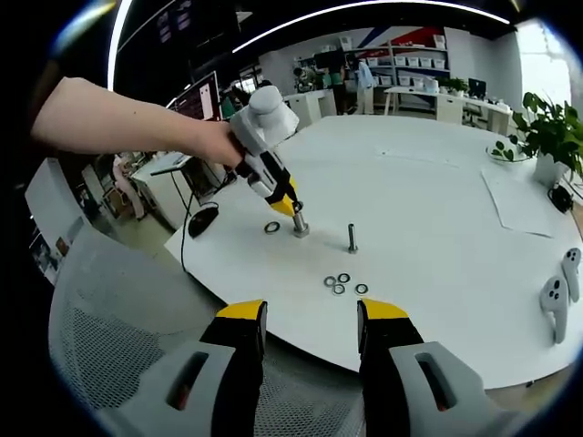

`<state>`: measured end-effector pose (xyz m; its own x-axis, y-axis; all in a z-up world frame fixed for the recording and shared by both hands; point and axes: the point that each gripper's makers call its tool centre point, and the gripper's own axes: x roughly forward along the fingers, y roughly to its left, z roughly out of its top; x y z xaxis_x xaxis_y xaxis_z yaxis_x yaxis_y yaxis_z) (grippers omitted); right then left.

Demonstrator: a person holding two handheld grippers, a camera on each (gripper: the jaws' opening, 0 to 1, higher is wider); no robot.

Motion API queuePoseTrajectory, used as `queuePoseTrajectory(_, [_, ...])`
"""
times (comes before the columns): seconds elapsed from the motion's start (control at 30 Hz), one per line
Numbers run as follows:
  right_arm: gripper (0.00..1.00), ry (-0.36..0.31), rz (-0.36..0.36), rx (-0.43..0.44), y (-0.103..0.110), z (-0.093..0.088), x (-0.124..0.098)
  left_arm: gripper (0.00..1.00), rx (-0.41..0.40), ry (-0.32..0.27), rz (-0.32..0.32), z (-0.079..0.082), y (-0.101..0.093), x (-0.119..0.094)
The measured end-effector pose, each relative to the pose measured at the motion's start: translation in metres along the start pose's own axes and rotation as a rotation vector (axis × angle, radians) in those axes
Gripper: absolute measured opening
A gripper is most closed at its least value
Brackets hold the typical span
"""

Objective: Place the washer onto the threaded stud by aligning its center hole with the stud, sliding it down to the base, and recovering from edge contact or off-axis alignment until the washer reaches the visible bottom stop.

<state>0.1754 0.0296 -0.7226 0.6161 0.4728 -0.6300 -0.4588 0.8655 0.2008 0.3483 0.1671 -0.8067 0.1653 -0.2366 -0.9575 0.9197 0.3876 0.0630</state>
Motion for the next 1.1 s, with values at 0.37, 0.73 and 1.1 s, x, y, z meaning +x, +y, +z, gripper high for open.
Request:
queuePoseTrajectory(0.37, [0.42, 0.02, -0.012, -0.005, -0.002, -0.003, 0.001, 0.19, 0.06, 0.065, 0.001, -0.006, 0.004, 0.025])
queuePoseTrajectory(0.73, [0.42, 0.027, -0.009, -0.01, -0.002, -0.004, 0.001, 0.19, 0.045, 0.098, -0.014, -0.015, 0.003, 0.043])
queuePoseTrajectory(1.1, [0.42, 0.032, -0.011, -0.003, -0.003, -0.005, 0.002, 0.2, 0.042, 0.077, -0.026, -0.015, -0.001, 0.043])
